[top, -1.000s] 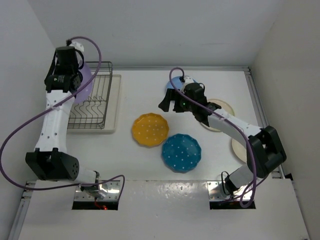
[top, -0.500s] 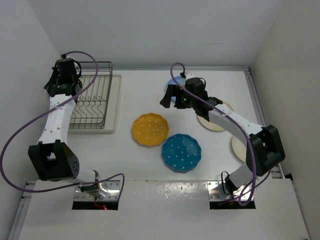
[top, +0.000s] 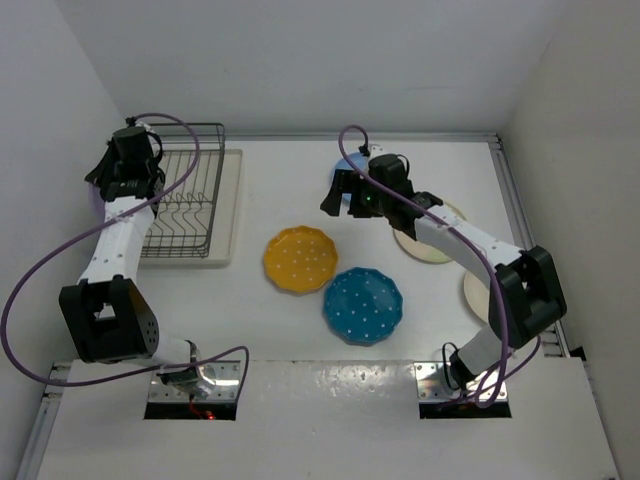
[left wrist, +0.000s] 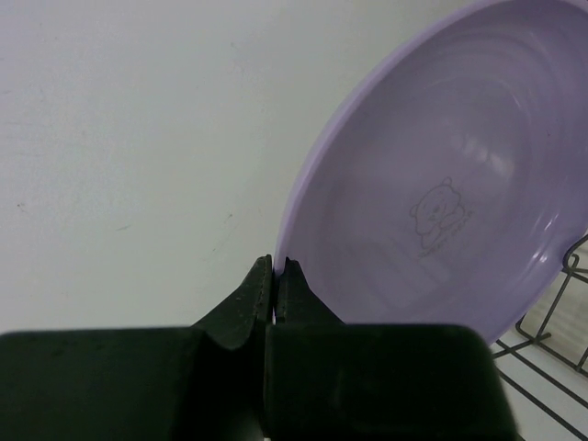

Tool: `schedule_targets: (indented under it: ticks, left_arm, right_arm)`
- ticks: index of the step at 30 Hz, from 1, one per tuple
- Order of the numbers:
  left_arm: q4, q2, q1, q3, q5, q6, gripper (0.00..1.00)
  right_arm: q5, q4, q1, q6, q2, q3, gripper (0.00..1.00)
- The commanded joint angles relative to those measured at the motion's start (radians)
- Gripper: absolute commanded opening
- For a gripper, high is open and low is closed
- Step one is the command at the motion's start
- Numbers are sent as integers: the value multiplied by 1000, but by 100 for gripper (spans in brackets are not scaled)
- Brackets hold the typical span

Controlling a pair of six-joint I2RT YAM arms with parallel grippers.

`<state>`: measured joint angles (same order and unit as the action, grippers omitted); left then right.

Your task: Load the plates into the dish rack

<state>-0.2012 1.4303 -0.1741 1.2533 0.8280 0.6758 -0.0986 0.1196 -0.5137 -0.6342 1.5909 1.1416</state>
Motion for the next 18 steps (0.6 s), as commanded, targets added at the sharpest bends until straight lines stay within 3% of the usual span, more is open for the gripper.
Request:
schedule_targets:
  ticks: [1,10,18]
  left_arm:
    - [85,-27,-16,-3,-12,8,0]
    - [94,-27,-16,-175,-115,-41,0]
    - [200,-4,-16,-244,-190,-44,0]
  right_arm:
    - [19,-9,4,10,9,50,100]
    - [26,-2,30,1,20,47,100]
    - [146,181,135,2,73,141,100]
